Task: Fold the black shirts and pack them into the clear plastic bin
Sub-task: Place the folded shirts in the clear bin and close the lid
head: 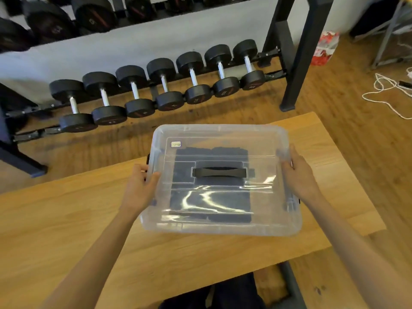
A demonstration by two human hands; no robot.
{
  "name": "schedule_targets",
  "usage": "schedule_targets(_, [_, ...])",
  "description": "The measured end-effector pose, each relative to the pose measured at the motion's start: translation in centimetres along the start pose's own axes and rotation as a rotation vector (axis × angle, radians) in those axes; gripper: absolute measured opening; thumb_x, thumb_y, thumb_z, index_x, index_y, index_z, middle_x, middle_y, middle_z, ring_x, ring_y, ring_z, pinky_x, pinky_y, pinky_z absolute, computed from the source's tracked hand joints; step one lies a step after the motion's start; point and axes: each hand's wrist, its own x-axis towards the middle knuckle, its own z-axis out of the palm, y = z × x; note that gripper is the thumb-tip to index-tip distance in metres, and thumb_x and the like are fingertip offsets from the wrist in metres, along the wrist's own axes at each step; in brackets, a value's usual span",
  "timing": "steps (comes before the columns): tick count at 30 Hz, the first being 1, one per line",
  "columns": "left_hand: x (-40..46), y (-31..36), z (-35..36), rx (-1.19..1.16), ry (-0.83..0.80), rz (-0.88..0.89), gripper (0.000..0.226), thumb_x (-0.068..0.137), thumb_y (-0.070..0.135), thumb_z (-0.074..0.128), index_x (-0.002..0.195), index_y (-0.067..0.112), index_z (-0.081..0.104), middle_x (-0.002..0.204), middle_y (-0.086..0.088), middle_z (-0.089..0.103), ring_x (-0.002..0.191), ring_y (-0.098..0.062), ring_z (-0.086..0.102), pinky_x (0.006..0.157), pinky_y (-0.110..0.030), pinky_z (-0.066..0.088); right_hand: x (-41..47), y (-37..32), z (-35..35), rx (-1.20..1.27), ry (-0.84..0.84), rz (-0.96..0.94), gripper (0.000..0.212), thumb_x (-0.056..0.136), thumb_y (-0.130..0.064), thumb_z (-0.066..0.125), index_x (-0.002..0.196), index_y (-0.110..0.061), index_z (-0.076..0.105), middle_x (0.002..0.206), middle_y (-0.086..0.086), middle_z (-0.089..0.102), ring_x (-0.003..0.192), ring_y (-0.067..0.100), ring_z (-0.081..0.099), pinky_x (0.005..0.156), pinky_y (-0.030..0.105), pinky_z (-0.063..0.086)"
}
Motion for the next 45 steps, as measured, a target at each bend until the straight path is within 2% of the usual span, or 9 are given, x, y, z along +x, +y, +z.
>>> schedule_targets(4, [-0.9,-1.0,0.0,-0.039,0.066,-0.047,0.026,0.096,0.025,0.058,0.110,0.007,0.046,0.092,-0.003,0.055,0.092,-0.029,0.061,0.073,-0.041,0.053,2.1,-0.4,0.2,-0.041,-0.049,-0.040,0.051,0.102,-0.009,0.035,0.152,-0.012,0.023,0.140,0.028,0.043,0.127,0.041,0.040,0.095,0.040,0.036])
schedule_targets(7, [-0.9,-2.2,0.2,0.019,0.146,-0.022,0.029,0.092,0.027,0.064,0.111,0.010,0.051,0.112,-0.008,0.053,0.112,-0.029,0.051,0.091,-0.039,0.045,3.9,0.0,0.6,-0.059,-0.065,-0.093,0.048,0.102,-0.014,0.036,0.149,-0.021,0.032,0.131,0.017,0.052,0.120,0.033,0.048,0.085,0.032,0.036])
schedule_targets(11, [-0.8,-3.0,-0.1,-0.162,0.114,-0.262,0.089,0.081,0.045,0.073,0.149,0.010,0.027,0.144,-0.008,0.039,0.133,-0.027,0.040,0.106,-0.040,0.036,5.1,-0.5,0.6,-0.068,-0.086,-0.197,0.041,0.101,-0.018,0.036,0.141,-0.023,0.042,0.120,0.008,0.059,0.107,0.021,0.053,0.082,0.033,0.039])
schedule_targets(15, [0.1,-4.4,-0.6,-0.366,-0.068,-0.422,0.142,0.043,0.080,0.077,0.153,0.013,0.019,0.135,-0.005,0.054,0.119,-0.028,0.057,0.105,-0.049,0.043,5.1,-0.1,0.3,-0.101,-0.069,-0.172,0.039,0.095,-0.045,0.035,0.129,-0.032,0.050,0.114,0.002,0.061,0.112,0.029,0.051,0.099,0.047,0.039])
schedule_targets(19, [0.0,-4.1,-0.6,-0.356,-0.061,-0.345,0.098,0.054,0.069,0.080,0.133,0.017,0.055,0.110,-0.004,0.070,0.094,-0.023,0.068,0.076,-0.037,0.055,4.5,1.1,0.0,-0.106,-0.049,0.100,0.078,0.091,-0.062,0.045,0.151,-0.017,0.026,0.152,0.011,0.033,0.141,0.031,0.025,0.115,0.049,0.023])
schedule_targets(23, [0.1,-3.9,-0.3,-0.314,0.053,-0.300,0.059,0.075,0.049,0.076,0.120,0.014,0.059,0.102,-0.004,0.068,0.082,-0.017,0.064,0.058,-0.027,0.046,4.4,1.6,-0.3,0.050,-0.130,0.275,0.102,0.078,-0.078,0.048,0.155,-0.021,0.011,0.157,0.009,0.028,0.142,0.032,0.029,0.113,0.052,0.029])
schedule_targets(30, [-1.1,-2.9,0.9,-0.279,0.115,-0.210,0.042,0.089,0.045,0.063,0.114,0.011,0.063,0.093,0.004,0.066,0.085,-0.011,0.061,0.062,-0.023,0.044,4.4,1.5,-0.5,0.134,-0.156,0.309,0.095,0.082,-0.072,0.051,0.153,-0.016,0.022,0.152,0.009,0.037,0.137,0.031,0.038,0.104,0.045,0.036])
schedule_targets(34, [-1.4,-2.6,1.4,-0.286,0.139,-0.158,0.027,0.092,0.045,0.058,0.104,0.021,0.060,0.094,0.001,0.067,0.092,-0.022,0.065,0.072,-0.033,0.049,4.6,1.2,-0.7,0.128,-0.072,0.217,0.056,0.082,-0.061,0.061,0.110,-0.013,0.060,0.103,0.005,0.065,0.091,0.020,0.062,0.064,0.029,0.044])
schedule_targets(45, [-1.6,-1.7,2.0,-0.223,0.216,-0.143,0.029,0.096,0.039,0.054,0.103,0.011,0.060,0.084,0.001,0.062,0.075,-0.014,0.057,0.063,-0.027,0.044,4.4,0.8,-0.1,0.192,-0.042,0.086,0.030,0.091,-0.044,0.059,0.094,-0.015,0.055,0.080,-0.005,0.054,0.069,0.009,0.052,0.054,0.022,0.034])
